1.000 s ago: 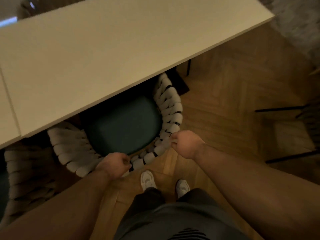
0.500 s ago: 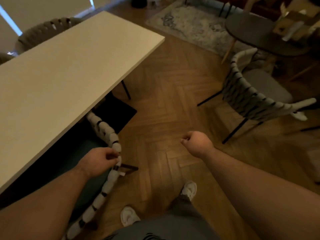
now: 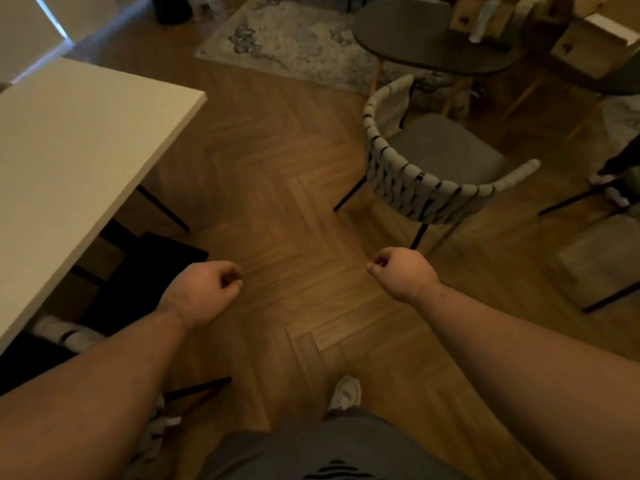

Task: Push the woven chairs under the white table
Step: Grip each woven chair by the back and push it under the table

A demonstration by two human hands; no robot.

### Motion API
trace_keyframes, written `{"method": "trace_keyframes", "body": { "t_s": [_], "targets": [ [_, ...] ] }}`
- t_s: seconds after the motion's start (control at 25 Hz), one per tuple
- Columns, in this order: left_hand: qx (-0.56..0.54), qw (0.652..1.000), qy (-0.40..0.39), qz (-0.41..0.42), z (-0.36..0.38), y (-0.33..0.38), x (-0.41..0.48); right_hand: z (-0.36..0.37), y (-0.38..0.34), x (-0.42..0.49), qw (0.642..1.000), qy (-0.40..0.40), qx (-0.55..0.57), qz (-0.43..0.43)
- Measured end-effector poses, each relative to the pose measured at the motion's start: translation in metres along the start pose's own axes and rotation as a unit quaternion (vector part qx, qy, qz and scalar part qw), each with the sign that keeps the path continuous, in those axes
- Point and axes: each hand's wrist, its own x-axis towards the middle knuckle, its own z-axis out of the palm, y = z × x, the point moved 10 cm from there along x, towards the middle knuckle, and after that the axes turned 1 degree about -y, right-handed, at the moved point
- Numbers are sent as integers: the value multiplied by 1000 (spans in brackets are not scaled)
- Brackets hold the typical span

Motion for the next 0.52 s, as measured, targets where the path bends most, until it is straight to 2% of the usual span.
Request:
{"method": "trace_keyframes", "body": {
  "t_s": [0.2,0.52],
  "targets": [
    [30,997,-56,39,22,65,53,-35,39,34,998,9,41,41],
    [57,990,-105,79,21,102,184,-65,75,101,991,21,70,116]
  ]
}}
